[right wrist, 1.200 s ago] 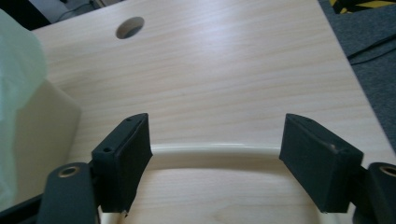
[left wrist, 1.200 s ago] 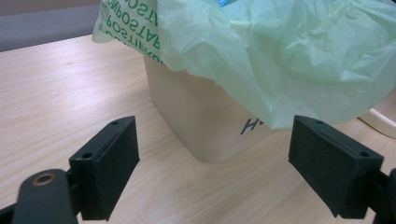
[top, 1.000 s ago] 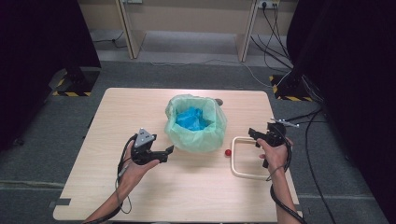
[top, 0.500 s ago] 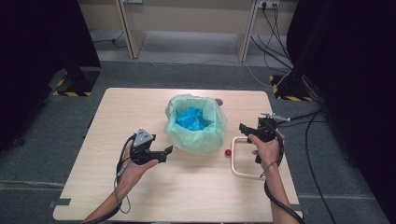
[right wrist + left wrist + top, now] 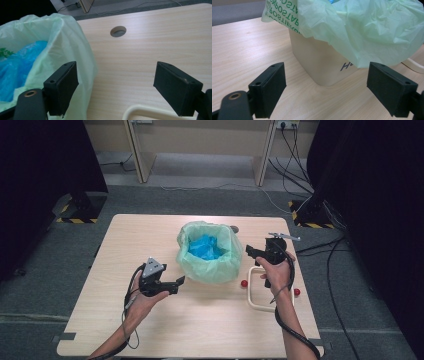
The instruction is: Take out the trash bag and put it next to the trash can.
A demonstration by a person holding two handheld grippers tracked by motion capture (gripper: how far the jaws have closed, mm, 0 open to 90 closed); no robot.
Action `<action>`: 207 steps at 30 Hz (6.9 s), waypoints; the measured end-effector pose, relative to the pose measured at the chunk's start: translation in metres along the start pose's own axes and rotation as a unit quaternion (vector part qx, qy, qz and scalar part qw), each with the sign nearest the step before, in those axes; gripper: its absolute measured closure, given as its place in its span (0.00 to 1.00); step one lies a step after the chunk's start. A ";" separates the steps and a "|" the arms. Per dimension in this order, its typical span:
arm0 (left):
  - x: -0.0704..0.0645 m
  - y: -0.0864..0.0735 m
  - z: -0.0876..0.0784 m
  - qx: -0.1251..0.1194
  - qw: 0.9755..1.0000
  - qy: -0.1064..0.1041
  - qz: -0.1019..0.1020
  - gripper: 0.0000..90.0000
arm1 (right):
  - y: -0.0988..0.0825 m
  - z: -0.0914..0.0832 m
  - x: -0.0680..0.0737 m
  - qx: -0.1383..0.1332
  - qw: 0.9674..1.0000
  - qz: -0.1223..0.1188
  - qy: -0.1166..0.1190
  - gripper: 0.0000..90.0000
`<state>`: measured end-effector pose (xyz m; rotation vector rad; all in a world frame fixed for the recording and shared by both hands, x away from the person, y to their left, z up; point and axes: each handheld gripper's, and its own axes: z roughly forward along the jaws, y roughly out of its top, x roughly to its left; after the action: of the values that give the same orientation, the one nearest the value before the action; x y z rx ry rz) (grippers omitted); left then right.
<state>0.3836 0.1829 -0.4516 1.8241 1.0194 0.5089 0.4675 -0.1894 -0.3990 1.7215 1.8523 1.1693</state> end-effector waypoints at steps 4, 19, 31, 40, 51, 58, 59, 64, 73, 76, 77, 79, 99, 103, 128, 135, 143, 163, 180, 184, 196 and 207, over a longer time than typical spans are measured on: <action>-0.001 -0.001 0.000 0.001 1.000 -0.001 0.001 0.17 | 0.005 0.000 0.009 -0.006 1.000 -0.003 0.006 0.22; -0.002 0.002 -0.001 -0.004 1.000 -0.004 0.003 0.17 | 0.023 0.017 0.044 0.006 0.999 -0.033 0.016 0.23; -0.003 0.014 0.004 -0.015 1.000 -0.012 0.002 0.17 | 0.020 0.027 0.050 0.017 0.999 -0.041 0.018 0.23; 0.000 0.023 0.011 -0.021 0.999 -0.032 -0.002 0.30 | 0.021 0.025 0.044 0.019 0.999 -0.033 0.015 0.23; -0.003 0.030 0.011 -0.034 0.999 -0.029 0.026 0.63 | 0.022 0.029 0.048 0.020 0.999 -0.035 0.018 0.24; -0.004 0.031 0.009 -0.040 0.998 -0.022 0.039 0.90 | 0.022 0.030 0.050 0.021 0.999 -0.037 0.019 0.24; -0.004 0.031 0.009 -0.040 0.998 -0.022 0.039 0.93 | 0.022 0.030 0.050 0.020 0.999 -0.037 0.019 0.24; -0.005 0.033 0.007 -0.046 0.998 -0.026 0.039 0.99 | 0.022 0.031 0.052 0.021 0.999 -0.043 0.018 0.24; -0.011 0.052 0.000 -0.073 0.996 -0.040 0.043 1.00 | 0.024 0.036 0.063 0.024 0.998 -0.058 0.012 0.24; -0.012 0.056 -0.001 -0.078 0.995 -0.045 0.040 1.00 | 0.025 0.038 0.067 0.027 0.997 -0.069 0.012 0.24; -0.013 0.058 -0.001 -0.079 0.995 -0.047 0.039 1.00 | 0.024 0.039 0.069 0.030 0.997 -0.072 0.011 0.24; -0.014 0.060 -0.002 -0.082 0.995 -0.049 0.040 1.00 | 0.024 0.041 0.073 0.039 0.996 -0.081 0.009 0.24; -0.006 0.057 -0.004 -0.075 0.995 -0.056 0.028 0.99 | 0.023 0.047 0.084 0.024 0.984 -0.176 -0.028 0.86; -0.005 0.058 -0.004 -0.076 0.995 -0.056 0.027 0.99 | 0.026 0.043 0.088 0.017 0.981 -0.190 -0.032 0.92; -0.004 0.061 -0.006 -0.079 0.995 -0.060 0.021 0.99 | 0.033 0.058 0.086 0.063 0.986 -0.153 -0.006 0.57; -0.002 0.060 -0.006 -0.079 0.995 -0.061 0.017 0.98 | 0.033 0.056 0.083 0.039 0.984 -0.174 -0.027 0.89; -0.003 0.060 -0.007 -0.080 0.995 -0.062 0.016 0.98 | 0.037 0.049 0.089 0.020 0.979 -0.199 -0.040 0.98; -0.003 0.071 -0.019 -0.094 0.993 -0.075 0.012 0.99 | 0.054 0.022 0.099 -0.034 0.980 -0.194 -0.003 1.00; 0.004 0.091 -0.050 -0.099 0.991 -0.087 0.021 0.99 | 0.077 -0.008 0.123 -0.070 0.975 -0.209 0.030 1.00; 0.008 0.096 -0.059 -0.096 0.991 -0.090 0.021 0.99 | 0.082 -0.014 0.130 -0.076 0.974 -0.212 0.038 1.00; 0.020 0.106 -0.085 -0.106 0.990 -0.087 0.020 0.99 | 0.093 -0.026 0.157 -0.094 0.967 -0.230 0.059 1.00; 0.036 0.110 -0.108 -0.122 0.989 -0.078 0.010 0.99 | 0.101 -0.029 0.182 -0.105 0.963 -0.237 0.077 1.00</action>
<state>0.3739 0.2480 -0.3073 1.6287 0.7977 0.4738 0.4756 -0.0358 -0.2565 1.0183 1.9949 1.2624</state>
